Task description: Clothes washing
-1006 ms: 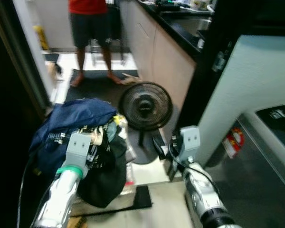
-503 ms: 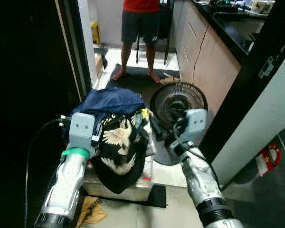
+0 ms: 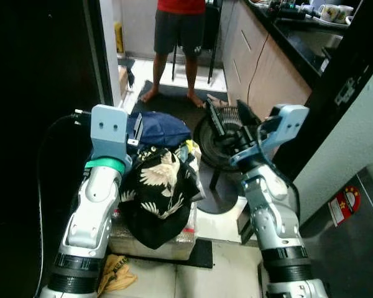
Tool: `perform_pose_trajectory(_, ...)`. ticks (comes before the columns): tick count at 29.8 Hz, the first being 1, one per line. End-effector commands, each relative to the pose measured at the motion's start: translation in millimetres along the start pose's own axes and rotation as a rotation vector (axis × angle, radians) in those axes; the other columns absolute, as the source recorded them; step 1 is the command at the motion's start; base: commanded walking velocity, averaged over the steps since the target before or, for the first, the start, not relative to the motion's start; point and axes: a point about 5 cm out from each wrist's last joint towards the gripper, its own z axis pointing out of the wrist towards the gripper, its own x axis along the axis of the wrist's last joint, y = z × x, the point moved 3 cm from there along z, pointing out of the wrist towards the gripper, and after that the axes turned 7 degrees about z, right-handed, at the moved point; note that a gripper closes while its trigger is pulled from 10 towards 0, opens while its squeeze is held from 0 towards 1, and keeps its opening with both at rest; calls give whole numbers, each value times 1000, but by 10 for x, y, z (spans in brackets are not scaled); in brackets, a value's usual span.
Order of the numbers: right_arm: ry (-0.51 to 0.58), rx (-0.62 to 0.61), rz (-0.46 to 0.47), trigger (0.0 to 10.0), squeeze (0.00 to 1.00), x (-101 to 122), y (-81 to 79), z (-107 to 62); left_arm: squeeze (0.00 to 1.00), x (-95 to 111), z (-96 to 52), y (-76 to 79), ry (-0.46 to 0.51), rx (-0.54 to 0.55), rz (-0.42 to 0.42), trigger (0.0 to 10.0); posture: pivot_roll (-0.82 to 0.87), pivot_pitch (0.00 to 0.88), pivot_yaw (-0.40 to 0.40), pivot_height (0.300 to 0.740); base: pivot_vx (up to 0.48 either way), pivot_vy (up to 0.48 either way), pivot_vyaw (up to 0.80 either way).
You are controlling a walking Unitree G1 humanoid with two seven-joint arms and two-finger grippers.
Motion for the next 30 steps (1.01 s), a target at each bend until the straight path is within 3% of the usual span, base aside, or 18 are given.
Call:
perform_pose_trajectory(1,-16,-15,-31,10000,0,1,25,-23,0,-8,-11,53,-12,-17,9,10000,35,36,-30,740,465,0,756)
perform_pose_trajectory(5,-28,-25,-26,10000,0,2,32,-41,0,-7,-25,55,-22,-21,11,10000,36,36,-29,740,461,0,713)
perform_pose_trajectory(16,-60,-23,-29,10000,0,-27,24,-58,0,-35,-39,46,-43,-20,18,10000,38,35,-30,740,399,0,0)
perform_pose_trajectory(24,-85,-30,-41,10000,0,-66,45,-84,0,-86,-53,55,-64,-23,16,10000,37,30,-33,740,0,0,0)
perform_pose_trajectory(30,-97,-38,-55,10000,0,-79,75,-94,0,-140,-53,107,-93,-77,-38,10000,32,29,-34,740,0,0,0)
